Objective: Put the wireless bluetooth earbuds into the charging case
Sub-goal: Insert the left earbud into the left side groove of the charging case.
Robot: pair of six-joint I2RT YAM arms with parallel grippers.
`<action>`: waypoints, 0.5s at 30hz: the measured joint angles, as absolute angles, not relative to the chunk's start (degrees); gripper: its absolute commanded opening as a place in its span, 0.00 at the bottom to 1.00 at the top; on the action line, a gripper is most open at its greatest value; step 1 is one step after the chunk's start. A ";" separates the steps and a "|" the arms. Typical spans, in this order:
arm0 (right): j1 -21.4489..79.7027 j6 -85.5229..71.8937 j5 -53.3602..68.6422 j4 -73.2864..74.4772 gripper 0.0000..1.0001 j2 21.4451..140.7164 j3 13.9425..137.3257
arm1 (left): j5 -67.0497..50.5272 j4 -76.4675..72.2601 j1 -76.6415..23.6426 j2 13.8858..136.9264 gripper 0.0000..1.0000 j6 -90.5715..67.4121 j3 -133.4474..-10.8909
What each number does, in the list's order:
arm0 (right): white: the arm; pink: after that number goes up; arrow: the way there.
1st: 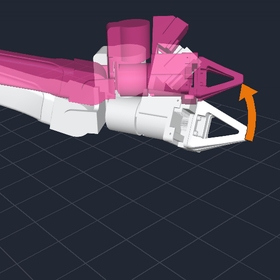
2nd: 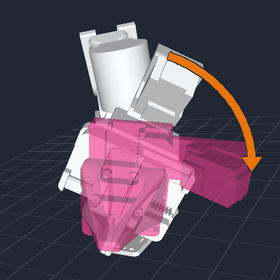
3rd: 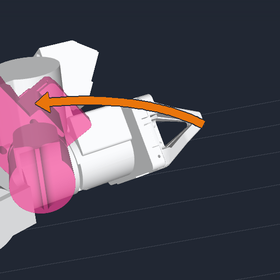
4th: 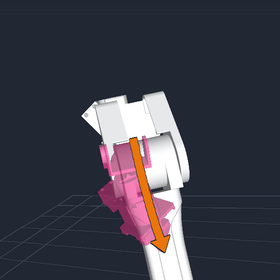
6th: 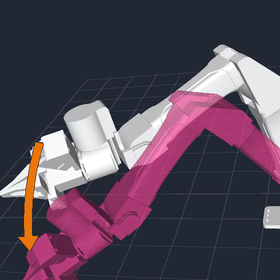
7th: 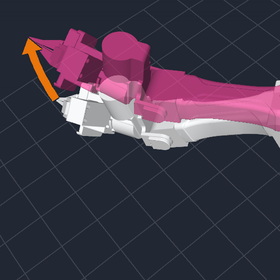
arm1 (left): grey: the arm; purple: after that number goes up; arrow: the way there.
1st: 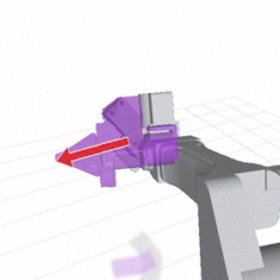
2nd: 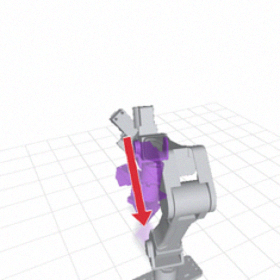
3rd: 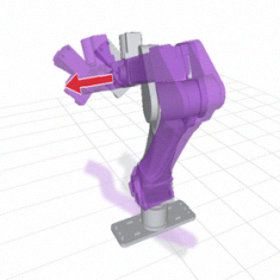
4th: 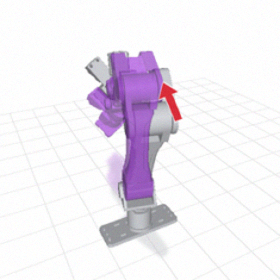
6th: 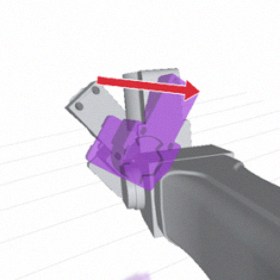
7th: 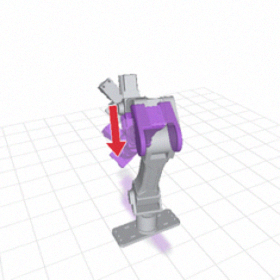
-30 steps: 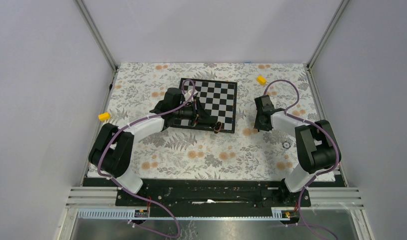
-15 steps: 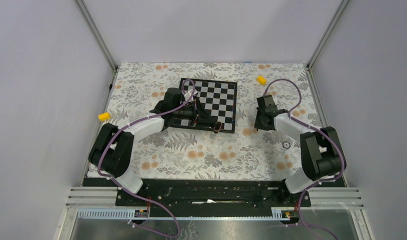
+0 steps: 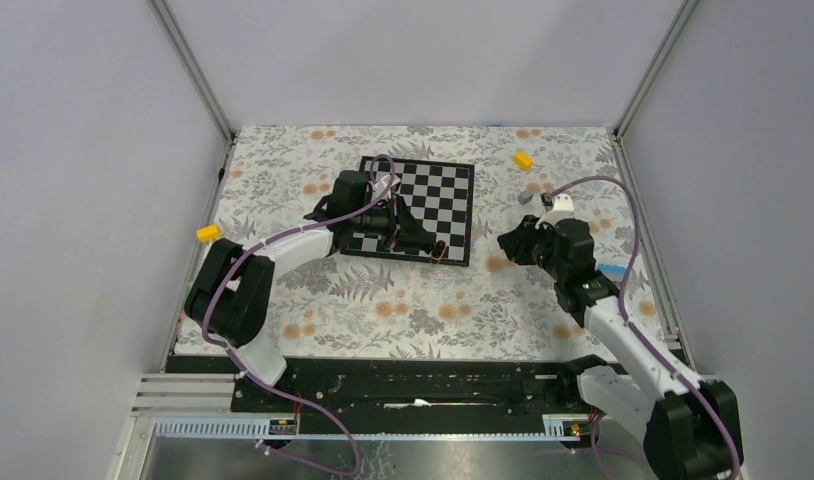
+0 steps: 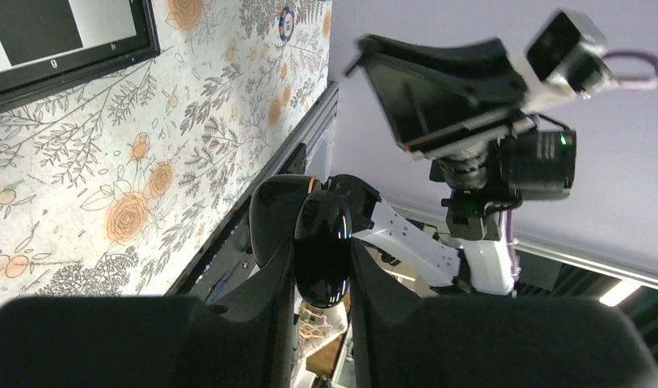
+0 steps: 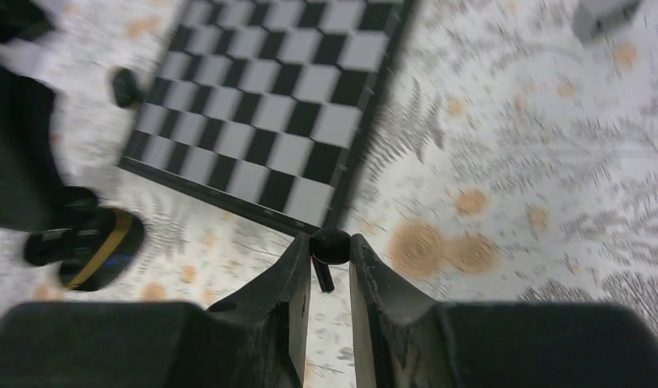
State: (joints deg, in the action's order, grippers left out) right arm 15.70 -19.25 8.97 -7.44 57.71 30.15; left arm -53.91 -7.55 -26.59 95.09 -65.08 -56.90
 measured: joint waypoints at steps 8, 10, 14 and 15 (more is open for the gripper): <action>17.78 -24.99 16.21 -17.08 0.24 45.80 29.17 | -55.18 -15.00 -26.72 96.09 0.00 -71.55 -55.75; 21.17 -26.59 16.45 -19.11 0.24 45.28 29.17 | -55.07 -16.03 -26.94 96.09 0.00 -72.93 -55.37; 30.17 -27.55 15.31 -21.87 0.23 46.35 29.43 | -55.11 -18.17 -27.35 96.09 0.00 -75.61 -55.11; 31.70 -27.59 14.94 -22.37 0.23 47.11 29.76 | -55.13 -18.87 -27.42 96.09 0.00 -76.29 -55.05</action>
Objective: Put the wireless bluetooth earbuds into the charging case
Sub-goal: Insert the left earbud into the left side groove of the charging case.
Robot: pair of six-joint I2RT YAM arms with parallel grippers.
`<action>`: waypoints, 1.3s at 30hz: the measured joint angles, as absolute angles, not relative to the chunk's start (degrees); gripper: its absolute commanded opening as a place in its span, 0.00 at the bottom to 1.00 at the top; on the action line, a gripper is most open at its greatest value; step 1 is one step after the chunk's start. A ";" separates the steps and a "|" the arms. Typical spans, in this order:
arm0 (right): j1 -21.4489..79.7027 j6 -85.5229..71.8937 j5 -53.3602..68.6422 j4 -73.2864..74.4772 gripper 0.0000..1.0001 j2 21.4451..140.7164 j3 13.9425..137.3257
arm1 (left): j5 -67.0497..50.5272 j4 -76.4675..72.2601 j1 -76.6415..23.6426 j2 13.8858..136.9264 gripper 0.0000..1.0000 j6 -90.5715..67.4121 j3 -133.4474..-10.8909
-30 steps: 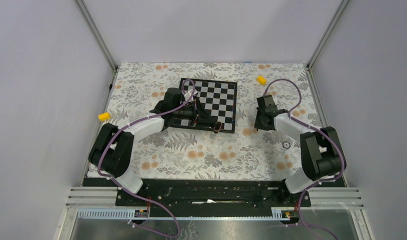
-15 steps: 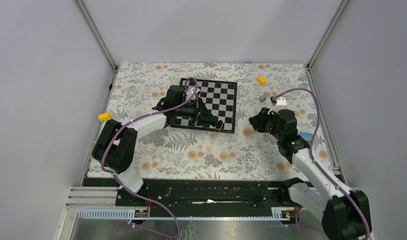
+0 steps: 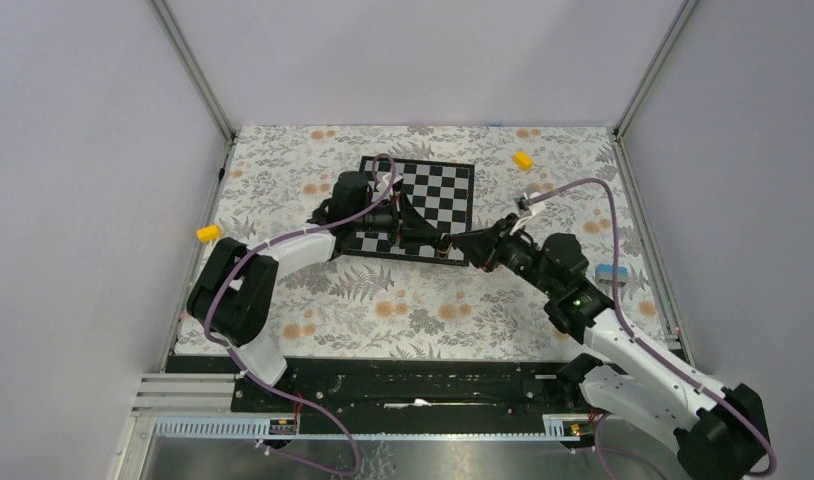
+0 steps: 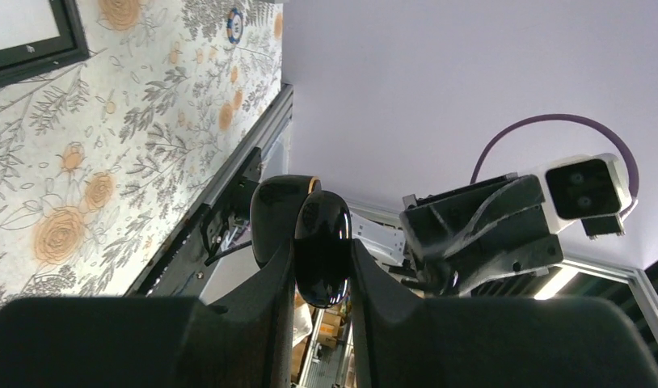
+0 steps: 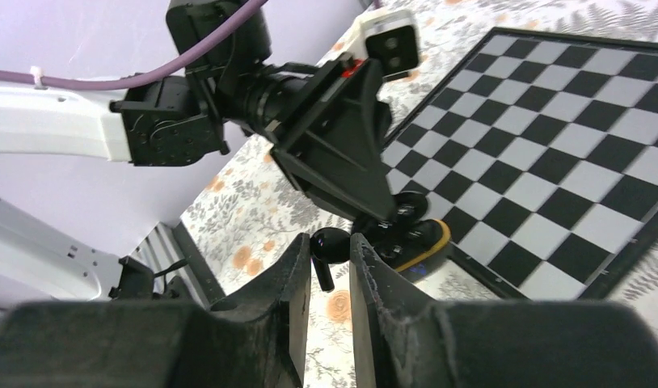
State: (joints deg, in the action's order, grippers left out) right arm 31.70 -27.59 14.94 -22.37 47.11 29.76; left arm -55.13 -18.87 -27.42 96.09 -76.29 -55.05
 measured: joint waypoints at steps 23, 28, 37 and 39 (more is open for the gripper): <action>39.22 -23.35 6.59 -25.15 0.23 52.34 33.41 | -63.55 -31.88 -27.75 96.07 0.00 -86.50 -53.76; 39.22 -23.38 6.72 -25.52 0.21 52.56 33.41 | -64.99 -31.24 -27.79 96.07 0.00 -85.60 -55.09; 39.22 -24.91 7.03 -30.17 0.20 52.73 32.49 | -65.34 -42.61 -27.79 96.33 0.00 -96.42 -52.25; 39.22 -25.15 7.01 -30.79 0.20 52.73 32.14 | -65.17 -46.06 -27.79 96.84 0.00 -99.59 -51.11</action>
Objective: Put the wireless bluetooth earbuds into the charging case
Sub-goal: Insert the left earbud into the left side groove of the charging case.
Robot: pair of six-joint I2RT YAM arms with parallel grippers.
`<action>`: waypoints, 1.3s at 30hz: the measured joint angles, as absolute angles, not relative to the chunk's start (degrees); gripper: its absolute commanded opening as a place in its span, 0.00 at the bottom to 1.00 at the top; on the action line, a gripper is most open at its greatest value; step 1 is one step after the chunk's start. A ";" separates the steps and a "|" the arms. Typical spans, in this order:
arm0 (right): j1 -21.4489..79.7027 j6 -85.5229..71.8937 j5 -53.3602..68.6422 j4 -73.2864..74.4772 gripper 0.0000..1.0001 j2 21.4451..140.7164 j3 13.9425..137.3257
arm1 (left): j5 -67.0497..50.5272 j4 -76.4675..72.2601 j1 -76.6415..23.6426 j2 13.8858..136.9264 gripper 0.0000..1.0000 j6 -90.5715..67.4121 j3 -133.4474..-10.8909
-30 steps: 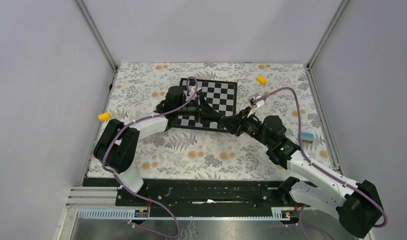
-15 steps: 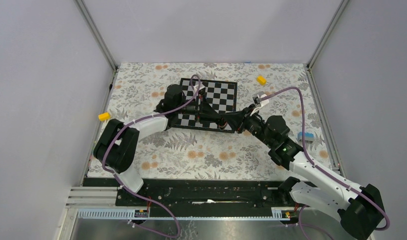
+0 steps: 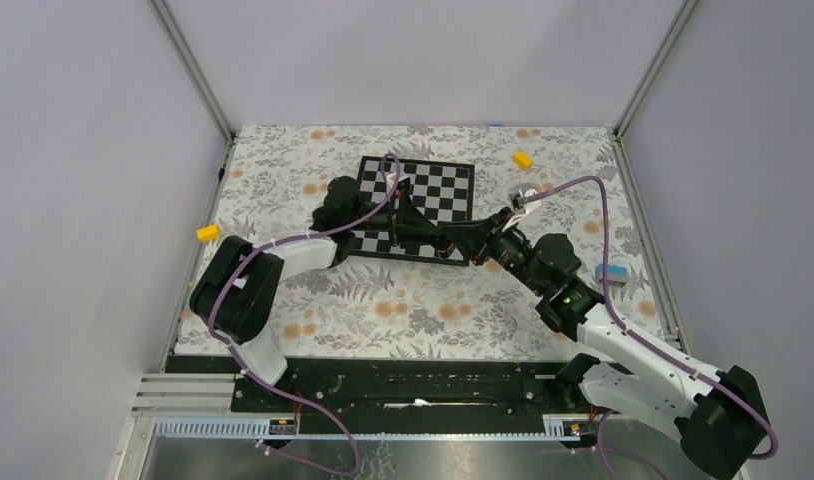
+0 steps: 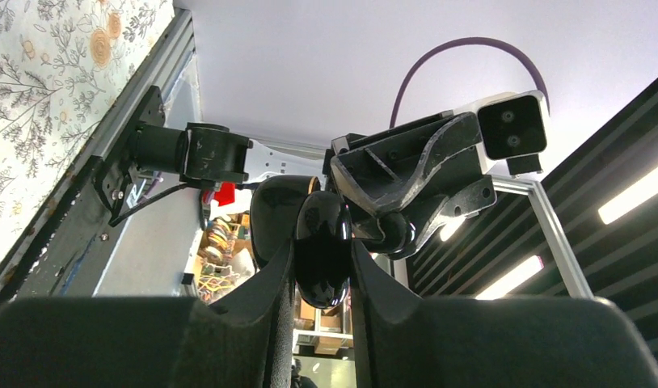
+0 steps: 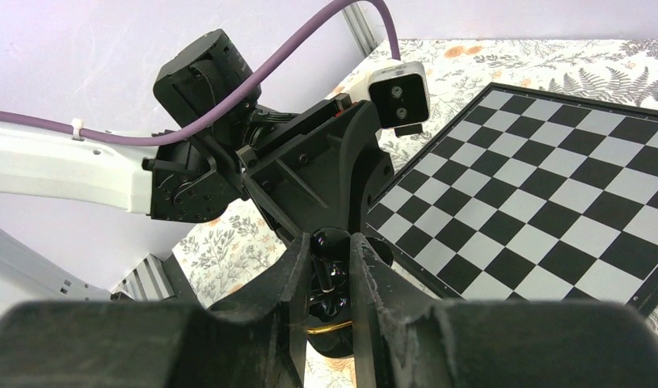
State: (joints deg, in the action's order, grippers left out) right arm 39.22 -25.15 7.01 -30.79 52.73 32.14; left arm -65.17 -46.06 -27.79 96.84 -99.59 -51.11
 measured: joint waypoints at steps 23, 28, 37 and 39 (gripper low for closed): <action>39.22 -27.03 7.16 -33.82 0.18 52.71 30.00 | -63.42 -57.56 -27.79 99.50 0.00 -110.08 -50.37; 39.22 -27.49 7.14 -34.65 0.18 52.60 29.34 | -62.98 -58.76 -27.79 99.66 0.00 -111.18 -50.00; 39.22 -27.92 6.96 -35.48 0.17 51.13 27.79 | -62.76 -61.54 -27.73 100.25 0.00 -113.16 -48.90; 39.22 -27.94 6.96 -35.48 0.17 50.61 27.44 | -62.50 -61.93 -27.64 100.25 0.00 -113.69 -48.47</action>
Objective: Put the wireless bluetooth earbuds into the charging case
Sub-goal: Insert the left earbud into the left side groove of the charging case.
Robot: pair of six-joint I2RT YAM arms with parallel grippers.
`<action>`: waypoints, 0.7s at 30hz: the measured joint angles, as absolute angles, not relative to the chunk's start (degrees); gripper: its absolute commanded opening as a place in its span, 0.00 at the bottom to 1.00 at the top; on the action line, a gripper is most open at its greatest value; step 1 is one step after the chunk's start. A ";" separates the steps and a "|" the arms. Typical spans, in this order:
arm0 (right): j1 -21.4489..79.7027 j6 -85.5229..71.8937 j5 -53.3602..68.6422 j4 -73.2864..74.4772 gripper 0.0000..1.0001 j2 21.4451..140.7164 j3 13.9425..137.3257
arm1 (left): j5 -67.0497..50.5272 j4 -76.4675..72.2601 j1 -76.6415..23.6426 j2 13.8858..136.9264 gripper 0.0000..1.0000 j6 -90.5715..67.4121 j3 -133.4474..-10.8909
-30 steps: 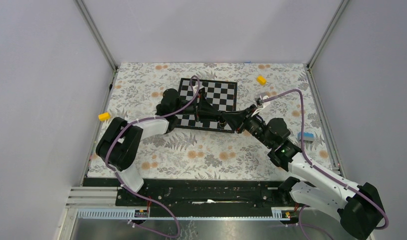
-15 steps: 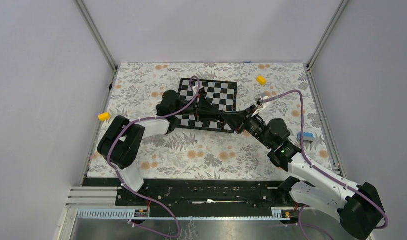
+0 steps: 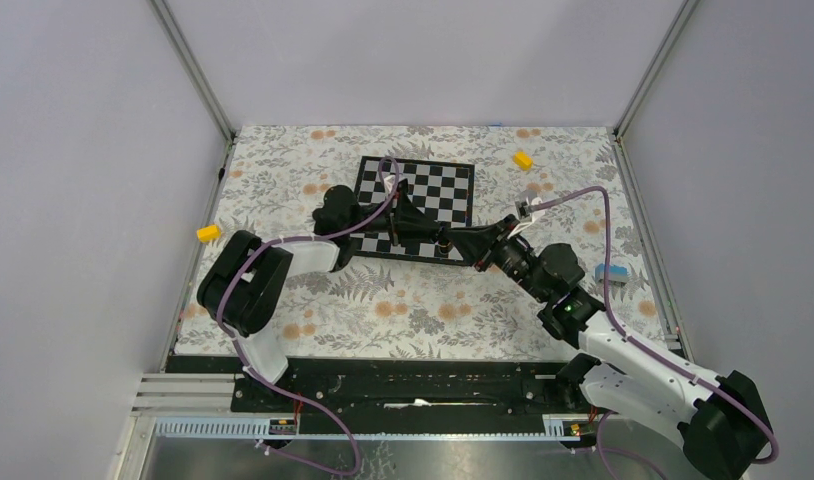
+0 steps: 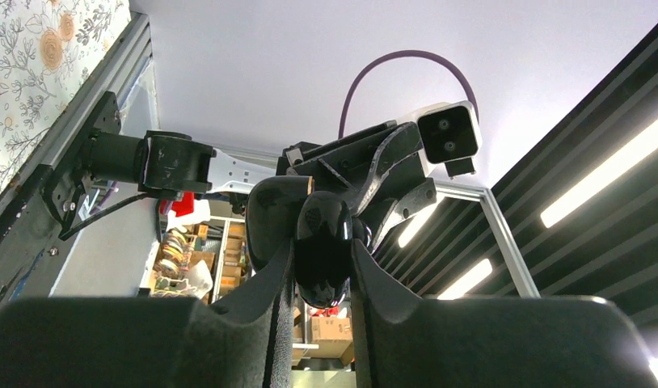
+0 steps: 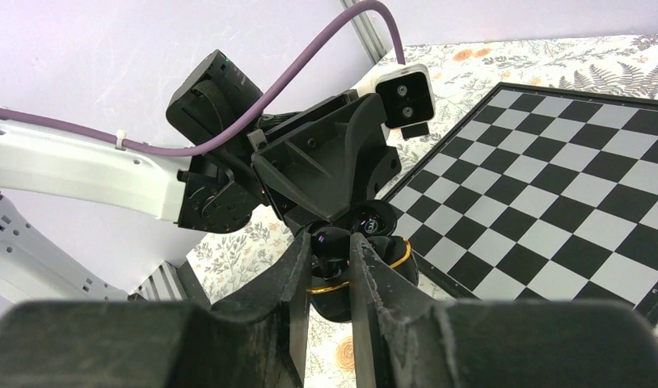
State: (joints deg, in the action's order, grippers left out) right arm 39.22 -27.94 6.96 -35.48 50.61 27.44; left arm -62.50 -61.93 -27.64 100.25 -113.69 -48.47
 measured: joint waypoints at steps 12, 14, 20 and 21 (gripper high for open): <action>39.22 -27.97 6.72 -35.48 0.17 50.37 26.72 | -59.66 -62.87 -27.35 100.25 0.00 -116.36 -47.09; 39.22 -27.97 6.74 -35.57 0.17 50.41 26.72 | -59.33 -63.48 -27.31 100.25 0.00 -116.97 -47.00; 39.22 -27.99 6.98 -35.64 0.17 50.57 26.72 | -58.85 -64.49 -27.27 100.27 0.00 -118.02 -46.30; 39.22 -27.99 6.98 -35.75 0.17 50.63 26.72 | -58.83 -64.64 -27.27 100.27 0.00 -118.13 -46.30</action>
State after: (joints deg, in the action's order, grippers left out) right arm 39.22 -27.99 6.98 -35.75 50.63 26.72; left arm -58.83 -64.64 -27.27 100.27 -118.13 -46.30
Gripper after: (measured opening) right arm 0.262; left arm 0.264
